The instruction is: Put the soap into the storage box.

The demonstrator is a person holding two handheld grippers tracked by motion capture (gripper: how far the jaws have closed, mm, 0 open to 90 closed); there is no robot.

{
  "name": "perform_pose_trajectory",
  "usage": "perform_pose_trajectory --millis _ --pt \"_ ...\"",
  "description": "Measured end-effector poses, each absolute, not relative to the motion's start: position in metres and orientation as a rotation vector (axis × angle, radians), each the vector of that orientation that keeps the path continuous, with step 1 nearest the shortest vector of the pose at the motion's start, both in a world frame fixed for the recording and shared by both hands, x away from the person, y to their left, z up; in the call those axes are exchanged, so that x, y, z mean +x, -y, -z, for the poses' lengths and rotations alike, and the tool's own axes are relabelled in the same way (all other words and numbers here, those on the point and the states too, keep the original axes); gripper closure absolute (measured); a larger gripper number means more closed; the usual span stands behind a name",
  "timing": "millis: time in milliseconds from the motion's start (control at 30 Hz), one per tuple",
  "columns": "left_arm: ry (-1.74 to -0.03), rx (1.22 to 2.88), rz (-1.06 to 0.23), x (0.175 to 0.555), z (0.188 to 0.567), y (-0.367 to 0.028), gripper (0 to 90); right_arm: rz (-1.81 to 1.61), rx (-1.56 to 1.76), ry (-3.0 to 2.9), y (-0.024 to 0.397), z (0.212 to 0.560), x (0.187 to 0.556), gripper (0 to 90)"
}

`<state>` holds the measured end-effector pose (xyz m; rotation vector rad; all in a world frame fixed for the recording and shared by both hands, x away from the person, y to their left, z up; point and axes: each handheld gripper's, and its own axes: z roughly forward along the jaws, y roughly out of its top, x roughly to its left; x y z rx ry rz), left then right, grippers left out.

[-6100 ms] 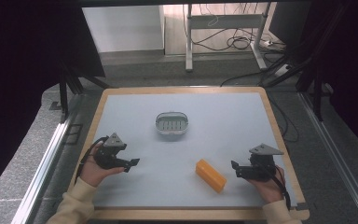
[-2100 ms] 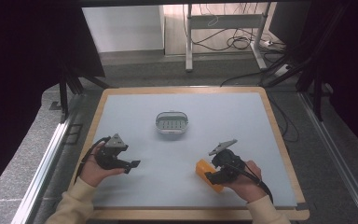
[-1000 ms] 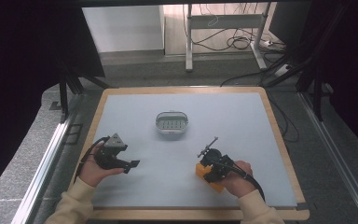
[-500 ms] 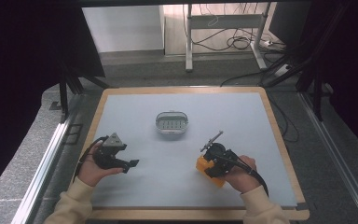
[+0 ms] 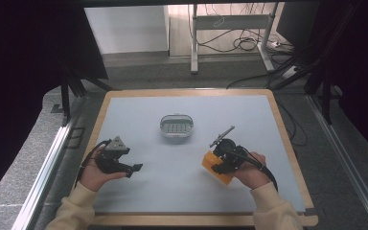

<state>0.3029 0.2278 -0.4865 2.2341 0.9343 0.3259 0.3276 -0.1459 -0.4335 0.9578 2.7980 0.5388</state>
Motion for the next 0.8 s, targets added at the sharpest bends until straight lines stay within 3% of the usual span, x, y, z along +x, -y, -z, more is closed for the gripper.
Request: perform_pose_trajectory --millis 800 --pt "-0.938 2.229 -0.327 0.303 0.486 -0.229 18.2 -0.583 0.787 -2.842 0.129 0.420 0.348 61.7"
